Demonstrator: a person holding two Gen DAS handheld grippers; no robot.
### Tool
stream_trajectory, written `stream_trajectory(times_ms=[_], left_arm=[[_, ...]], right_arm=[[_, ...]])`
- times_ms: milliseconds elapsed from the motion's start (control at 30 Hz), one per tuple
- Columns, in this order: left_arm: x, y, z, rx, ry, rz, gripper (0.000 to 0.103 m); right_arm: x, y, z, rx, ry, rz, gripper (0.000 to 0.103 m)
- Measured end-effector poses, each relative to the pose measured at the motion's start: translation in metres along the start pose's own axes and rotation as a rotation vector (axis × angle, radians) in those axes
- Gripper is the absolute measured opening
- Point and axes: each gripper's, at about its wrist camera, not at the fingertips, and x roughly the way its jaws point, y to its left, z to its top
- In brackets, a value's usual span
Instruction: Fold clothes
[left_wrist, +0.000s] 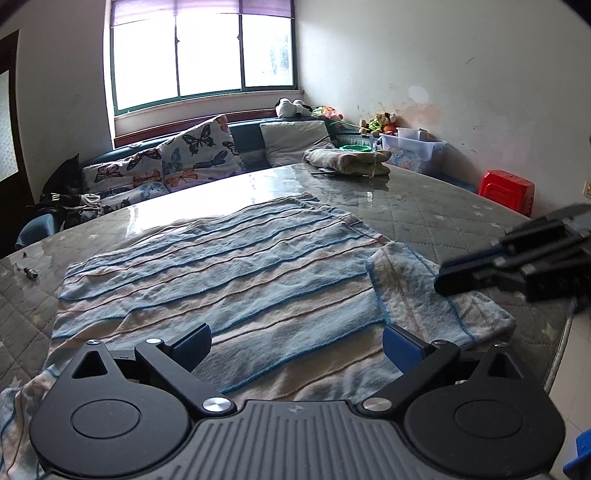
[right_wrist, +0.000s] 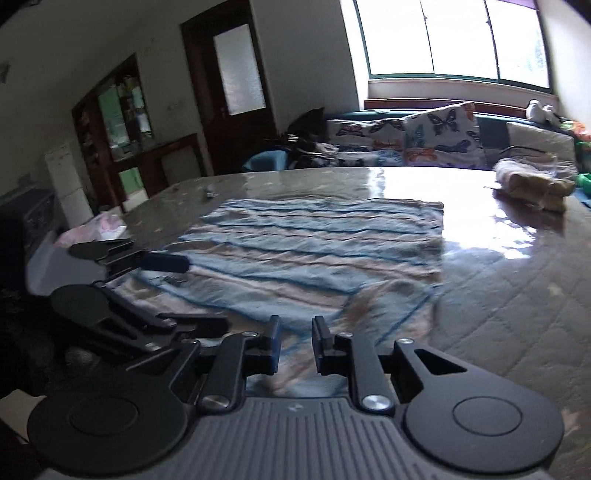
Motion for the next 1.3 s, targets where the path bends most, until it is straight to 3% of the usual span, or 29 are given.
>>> stream_trajectory(times_ms=[233, 600, 1000, 1300], left_arm=[[0.016, -0.018, 0.009, 0.040, 0.013, -0.026, 0.101], [0.042, -0.029, 0.006, 0.066, 0.062, -0.013, 0.101], [0.046, -0.030, -0.001, 0.081, 0.078, 0.009, 0.101], [0.039, -0.029, 0.000, 0.075, 0.063, 0.004, 0.101]], right_arm=[[0.034, -0.041, 0.020, 0.002, 0.041, -0.133, 0.017], [0.078, -0.058, 0.020, -0.011, 0.112, -0.165, 0.016], [0.084, -0.047, 0.025, -0.058, 0.107, -0.138, 0.018], [0.036, -0.037, 0.012, -0.089, 0.117, -0.106, 0.018]])
